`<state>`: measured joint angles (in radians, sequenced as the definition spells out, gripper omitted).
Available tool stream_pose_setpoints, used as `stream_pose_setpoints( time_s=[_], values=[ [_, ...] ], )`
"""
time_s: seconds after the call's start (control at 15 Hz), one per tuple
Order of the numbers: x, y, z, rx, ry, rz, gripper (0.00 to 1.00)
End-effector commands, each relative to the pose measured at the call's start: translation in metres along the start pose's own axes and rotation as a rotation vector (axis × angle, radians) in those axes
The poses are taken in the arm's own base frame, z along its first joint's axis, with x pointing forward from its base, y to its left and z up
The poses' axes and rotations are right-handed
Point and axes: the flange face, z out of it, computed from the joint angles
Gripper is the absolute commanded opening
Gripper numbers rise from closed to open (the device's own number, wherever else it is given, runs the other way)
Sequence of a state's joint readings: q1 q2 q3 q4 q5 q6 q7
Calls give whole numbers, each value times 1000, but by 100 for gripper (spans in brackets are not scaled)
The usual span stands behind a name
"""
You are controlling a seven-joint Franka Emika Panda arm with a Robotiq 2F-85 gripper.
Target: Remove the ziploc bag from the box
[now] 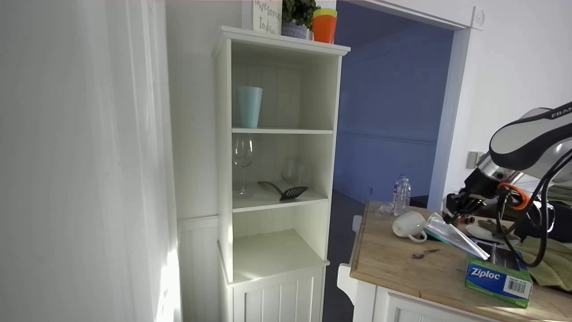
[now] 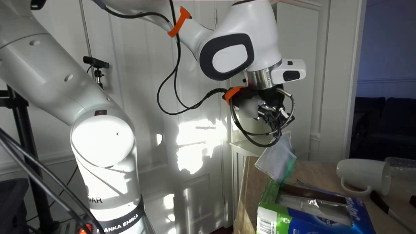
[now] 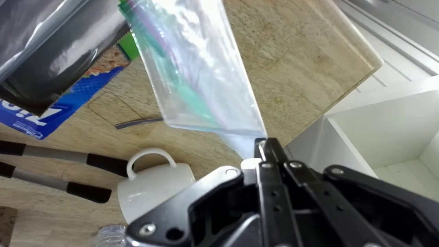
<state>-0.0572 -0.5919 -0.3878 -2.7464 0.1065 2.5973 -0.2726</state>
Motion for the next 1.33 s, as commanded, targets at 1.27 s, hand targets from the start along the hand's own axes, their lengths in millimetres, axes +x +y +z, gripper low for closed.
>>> stream_pose_setpoints(
  time_s=[1.27],
  values=[
    [78,4,94,-173,116,-70,0]
  ],
)
